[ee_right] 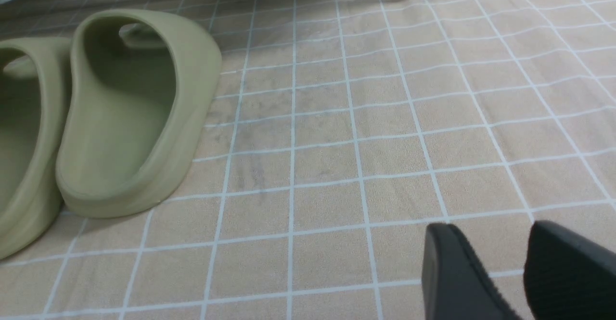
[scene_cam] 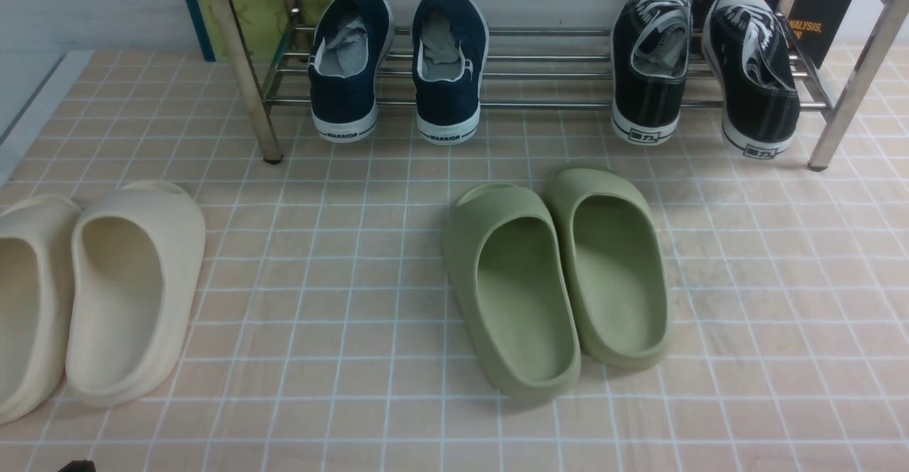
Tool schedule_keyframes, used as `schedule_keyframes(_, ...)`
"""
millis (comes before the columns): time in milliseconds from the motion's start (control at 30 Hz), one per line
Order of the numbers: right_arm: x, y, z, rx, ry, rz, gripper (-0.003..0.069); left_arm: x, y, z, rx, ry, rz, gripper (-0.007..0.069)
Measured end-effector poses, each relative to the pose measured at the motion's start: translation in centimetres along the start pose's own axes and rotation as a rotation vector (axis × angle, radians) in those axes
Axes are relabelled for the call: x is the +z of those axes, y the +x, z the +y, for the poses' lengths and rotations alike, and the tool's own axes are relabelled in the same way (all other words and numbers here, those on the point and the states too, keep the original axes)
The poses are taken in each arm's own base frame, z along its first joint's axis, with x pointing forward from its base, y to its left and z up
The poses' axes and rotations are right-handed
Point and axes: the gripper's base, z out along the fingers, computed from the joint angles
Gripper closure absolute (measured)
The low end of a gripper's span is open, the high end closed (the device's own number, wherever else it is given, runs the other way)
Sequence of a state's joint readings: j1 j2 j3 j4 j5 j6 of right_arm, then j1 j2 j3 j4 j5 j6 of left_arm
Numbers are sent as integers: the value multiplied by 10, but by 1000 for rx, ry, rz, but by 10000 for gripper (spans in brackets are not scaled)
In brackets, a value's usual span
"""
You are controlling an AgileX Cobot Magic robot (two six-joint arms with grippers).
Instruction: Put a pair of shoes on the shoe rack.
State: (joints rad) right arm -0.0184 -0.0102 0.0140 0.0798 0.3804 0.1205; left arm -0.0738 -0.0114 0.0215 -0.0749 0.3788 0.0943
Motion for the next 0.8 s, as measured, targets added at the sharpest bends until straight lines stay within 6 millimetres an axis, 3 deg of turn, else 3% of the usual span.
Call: schedule_keyframes(800, 0, 0, 0, 1, 0, 0, 420, 0, 0, 0, 0, 0, 1, 585)
